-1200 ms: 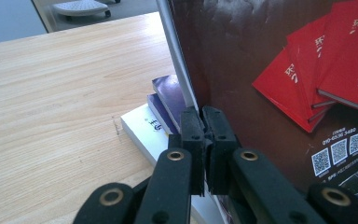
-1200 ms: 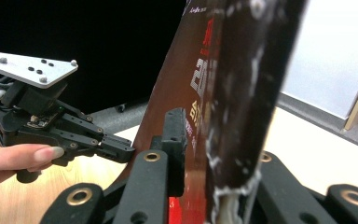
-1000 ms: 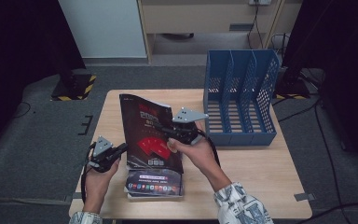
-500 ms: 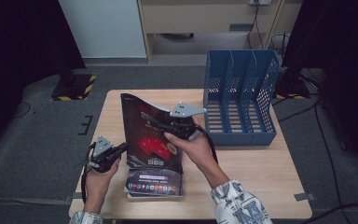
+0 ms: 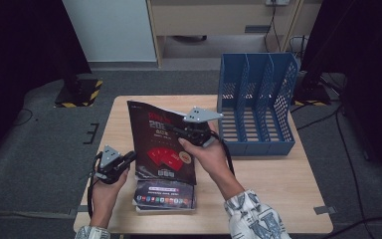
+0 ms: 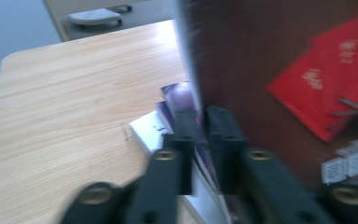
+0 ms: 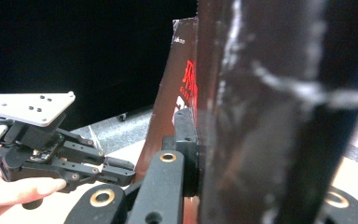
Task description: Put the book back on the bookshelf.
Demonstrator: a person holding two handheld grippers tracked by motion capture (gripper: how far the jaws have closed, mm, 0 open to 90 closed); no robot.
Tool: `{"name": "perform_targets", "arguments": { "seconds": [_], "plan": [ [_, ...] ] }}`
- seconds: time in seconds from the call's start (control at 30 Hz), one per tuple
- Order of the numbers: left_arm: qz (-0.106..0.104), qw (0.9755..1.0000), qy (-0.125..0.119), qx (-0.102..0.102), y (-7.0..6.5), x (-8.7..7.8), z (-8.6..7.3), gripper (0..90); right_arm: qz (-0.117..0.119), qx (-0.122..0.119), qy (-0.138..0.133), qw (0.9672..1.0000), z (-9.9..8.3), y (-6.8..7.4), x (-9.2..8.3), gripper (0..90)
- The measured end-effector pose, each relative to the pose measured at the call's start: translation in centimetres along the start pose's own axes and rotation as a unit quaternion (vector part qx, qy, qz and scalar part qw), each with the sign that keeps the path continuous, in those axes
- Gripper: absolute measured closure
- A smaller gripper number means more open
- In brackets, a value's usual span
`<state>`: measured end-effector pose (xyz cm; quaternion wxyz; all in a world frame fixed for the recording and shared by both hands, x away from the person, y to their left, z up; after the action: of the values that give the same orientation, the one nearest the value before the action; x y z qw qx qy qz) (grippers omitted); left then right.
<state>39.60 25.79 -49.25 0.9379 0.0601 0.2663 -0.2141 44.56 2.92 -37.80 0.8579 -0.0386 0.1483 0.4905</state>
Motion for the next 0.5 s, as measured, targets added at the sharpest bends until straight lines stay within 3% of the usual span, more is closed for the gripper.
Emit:
{"name": "perform_targets", "arguments": {
  "seconds": [0.03,0.1,0.2,0.23,0.3,0.5],
  "plan": [
    [0.004,0.9999,0.006,-0.01,0.3,0.2,-0.3,68.4,0.001,0.0,0.001,1.0,0.0,-0.1,-0.1,87.1],
    [0.012,0.9991,0.024,-0.035,1.2,0.8,-1.1,42.3,-0.003,0.0,-0.011,0.9999,0.3,-0.4,-0.4,87.1],
    [0.019,0.9985,0.031,-0.042,1.8,0.9,-1.6,37.5,-0.006,0.001,-0.019,0.9998,0.6,-0.6,-0.7,87.1],
    [0.024,0.9979,0.037,-0.047,2.2,1.0,-1.8,31.1,-0.013,-0.003,-0.026,0.9996,1.0,-0.9,-1.0,87.1],
    [0.031,0.9972,0.043,-0.053,2.5,1.1,-2.0,27.0,-0.019,-0.003,-0.03,0.9994,1.2,-1.1,-1.1,87.1],
    [0.023,0.9953,0.068,-0.064,2.9,1.8,-2.8,14.6,-0.031,0.004,-0.041,0.9987,1.7,-2.0,-1.5,87.1]
  ]
}}
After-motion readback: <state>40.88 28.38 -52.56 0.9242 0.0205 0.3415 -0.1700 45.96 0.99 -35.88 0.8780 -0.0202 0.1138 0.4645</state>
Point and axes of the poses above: each handheld gripper's, and its own axes: x roughly forward along the jaws, z roughly out of its top, y roughly to its left, the point moved 5 cm from there along x, roughly forward along the jaws, and after that the axes turned 4 degrees about y, right-handed, at the moved point
